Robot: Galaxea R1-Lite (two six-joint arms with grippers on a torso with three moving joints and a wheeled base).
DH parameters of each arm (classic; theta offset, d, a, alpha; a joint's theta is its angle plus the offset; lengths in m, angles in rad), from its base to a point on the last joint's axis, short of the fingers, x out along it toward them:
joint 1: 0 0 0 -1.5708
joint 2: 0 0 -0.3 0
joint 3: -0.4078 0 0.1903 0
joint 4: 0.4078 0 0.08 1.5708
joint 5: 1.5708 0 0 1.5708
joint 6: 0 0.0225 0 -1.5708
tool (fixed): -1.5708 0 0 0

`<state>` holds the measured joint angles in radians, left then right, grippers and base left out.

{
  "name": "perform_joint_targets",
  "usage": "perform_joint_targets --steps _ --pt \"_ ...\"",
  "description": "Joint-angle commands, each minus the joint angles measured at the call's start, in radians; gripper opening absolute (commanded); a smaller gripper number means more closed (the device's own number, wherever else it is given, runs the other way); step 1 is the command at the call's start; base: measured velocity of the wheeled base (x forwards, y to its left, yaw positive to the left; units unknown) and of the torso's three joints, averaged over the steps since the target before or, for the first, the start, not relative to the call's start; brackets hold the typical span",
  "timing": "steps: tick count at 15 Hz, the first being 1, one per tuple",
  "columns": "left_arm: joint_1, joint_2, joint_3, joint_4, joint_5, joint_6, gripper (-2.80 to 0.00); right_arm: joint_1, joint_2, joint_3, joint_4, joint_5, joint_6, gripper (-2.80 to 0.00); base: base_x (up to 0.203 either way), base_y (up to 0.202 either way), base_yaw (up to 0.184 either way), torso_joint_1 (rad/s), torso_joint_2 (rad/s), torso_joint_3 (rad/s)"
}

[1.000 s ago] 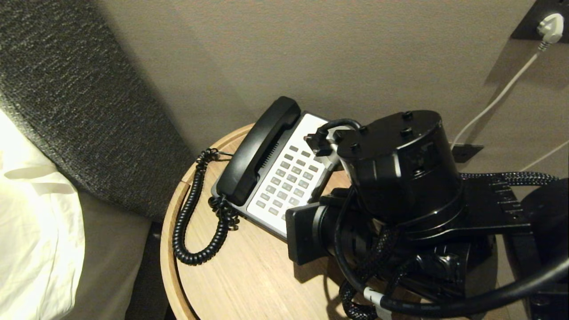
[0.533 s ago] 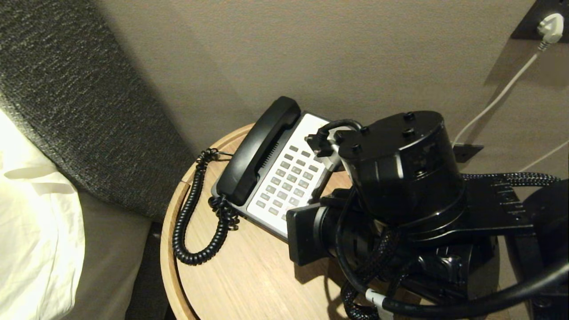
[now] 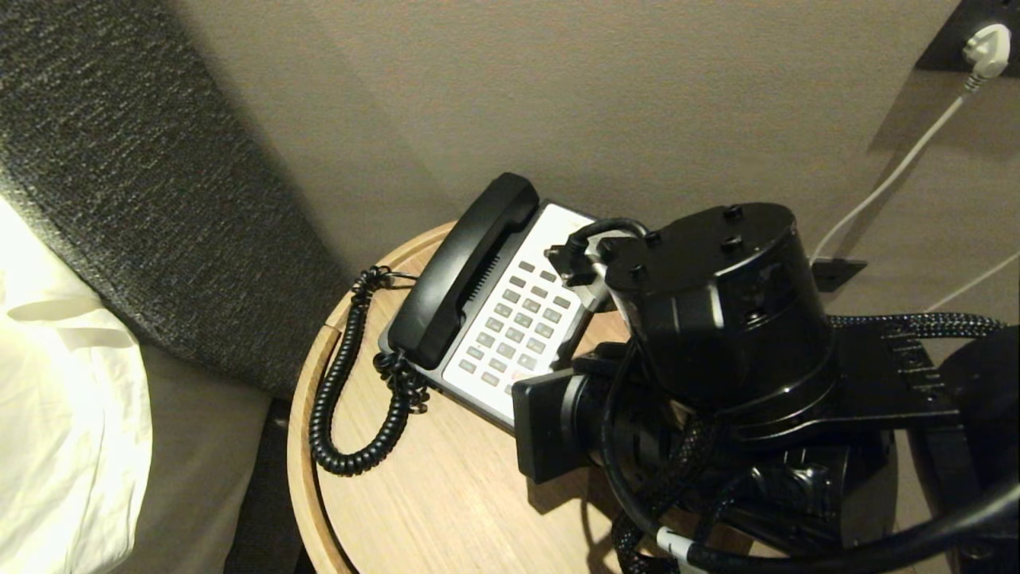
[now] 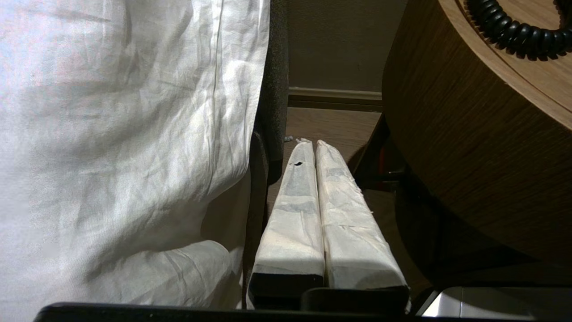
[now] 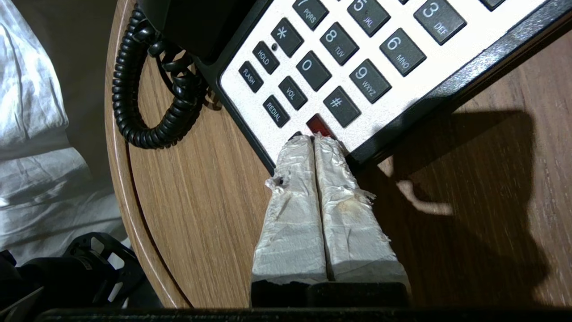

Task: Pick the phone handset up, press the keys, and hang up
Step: End the call using the dial pad

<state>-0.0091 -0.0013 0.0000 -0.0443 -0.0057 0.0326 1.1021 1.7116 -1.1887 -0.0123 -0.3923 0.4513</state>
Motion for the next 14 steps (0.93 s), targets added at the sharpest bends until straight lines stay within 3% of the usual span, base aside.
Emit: perform_joint_targets --steps 1,14 --pt "0.000 0.000 0.025 0.000 0.000 0.001 -2.80 0.002 0.005 -0.003 -0.001 -0.002 0.001 -2.80 0.000 0.000 0.000 0.000 0.00 0.000" --pt "0.000 0.001 0.025 0.000 0.000 0.000 -2.80 0.005 0.023 -0.003 -0.008 -0.003 0.001 -2.80 0.000 0.000 0.000 0.000 0.00 0.000"
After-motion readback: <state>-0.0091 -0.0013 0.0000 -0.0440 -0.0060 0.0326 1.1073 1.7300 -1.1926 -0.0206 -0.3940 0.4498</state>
